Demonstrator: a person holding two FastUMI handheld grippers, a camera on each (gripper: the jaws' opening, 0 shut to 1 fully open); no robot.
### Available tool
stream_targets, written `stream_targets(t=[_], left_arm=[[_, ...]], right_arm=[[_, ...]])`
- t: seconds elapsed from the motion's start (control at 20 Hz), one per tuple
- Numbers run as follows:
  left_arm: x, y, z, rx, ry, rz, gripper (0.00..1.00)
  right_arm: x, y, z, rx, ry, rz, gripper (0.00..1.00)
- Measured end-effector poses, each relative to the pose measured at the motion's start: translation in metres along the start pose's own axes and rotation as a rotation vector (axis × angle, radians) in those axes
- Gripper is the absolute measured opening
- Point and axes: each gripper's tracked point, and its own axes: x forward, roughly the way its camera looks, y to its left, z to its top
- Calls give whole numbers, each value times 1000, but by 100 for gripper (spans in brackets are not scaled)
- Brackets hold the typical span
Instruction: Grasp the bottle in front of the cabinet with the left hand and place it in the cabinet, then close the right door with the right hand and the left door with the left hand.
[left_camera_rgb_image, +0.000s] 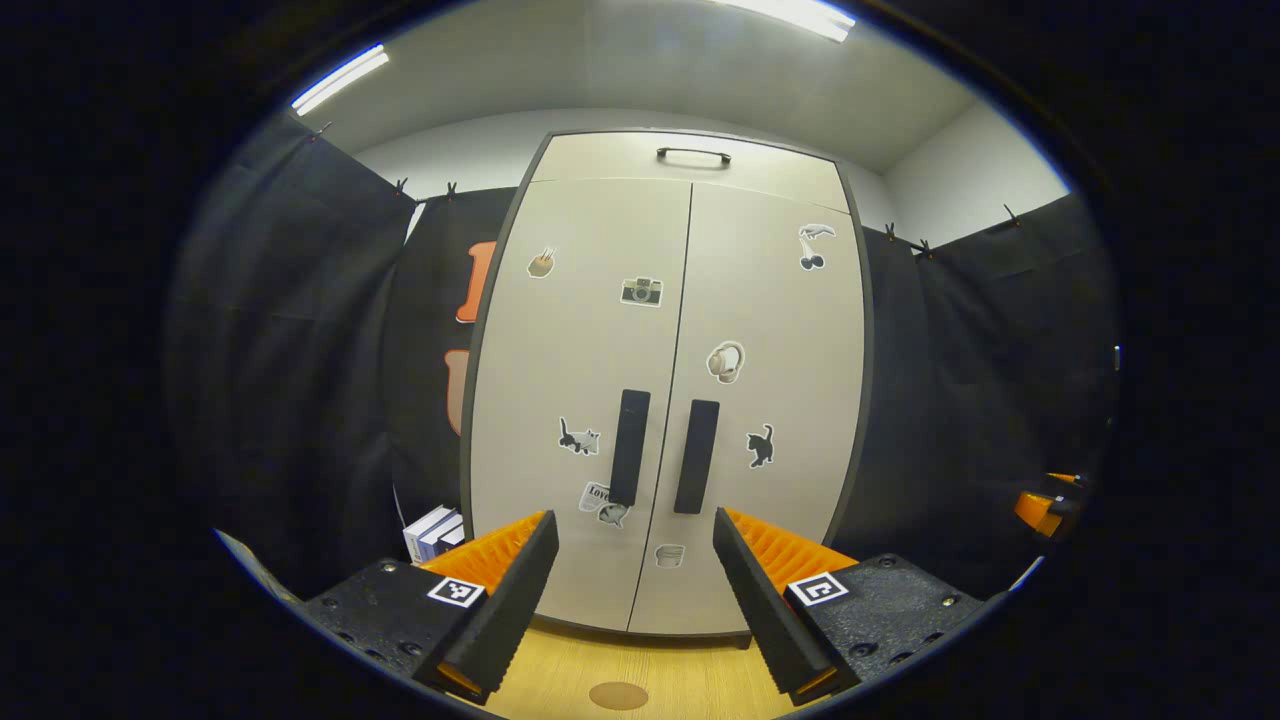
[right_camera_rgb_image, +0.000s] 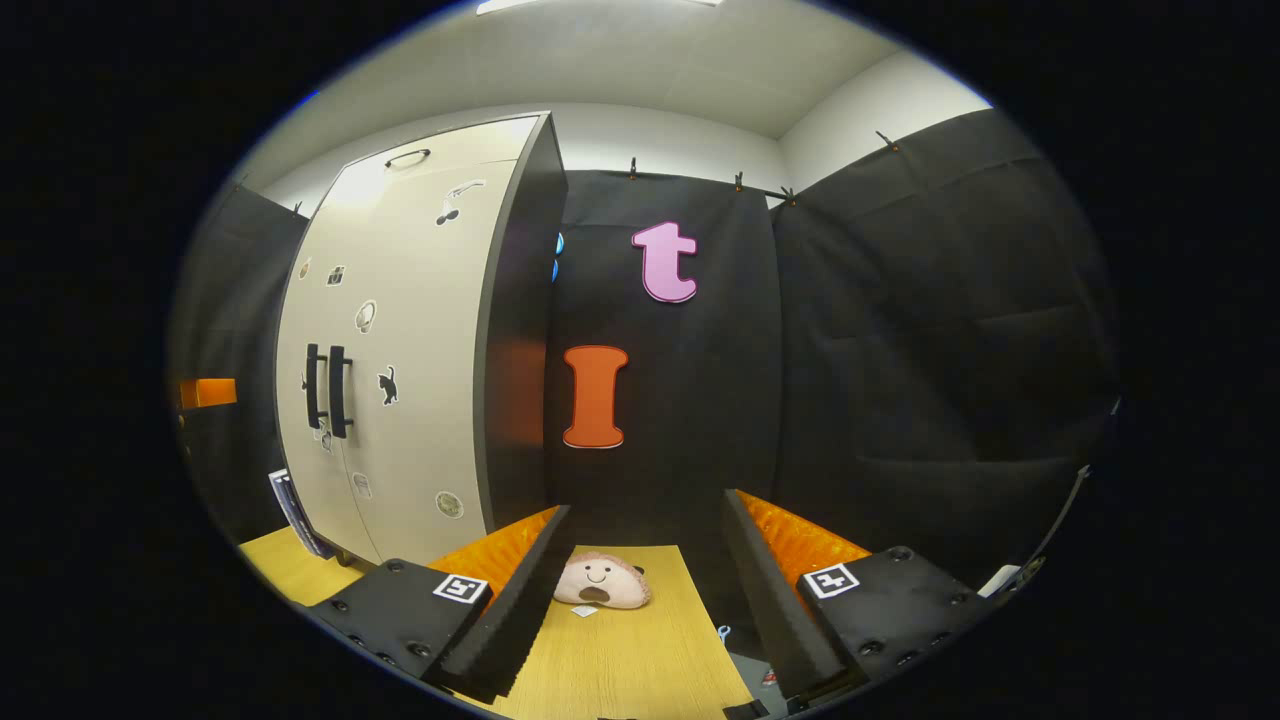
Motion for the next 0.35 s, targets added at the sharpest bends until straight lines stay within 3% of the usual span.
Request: stream_targets(t=[0.2, 0.25, 0.35], left_arm=[[2, -22, 0, 14, 4, -30, 95], [4, -28, 0, 21, 5, -36, 97], [6, -40, 1, 23, 3, -56, 95]], right_arm=[[-11, -24, -4, 23, 0, -21, 98], [-13, -30, -5, 25, 1, -32, 94], [-18, -40, -5, 23, 2, -46, 98]])
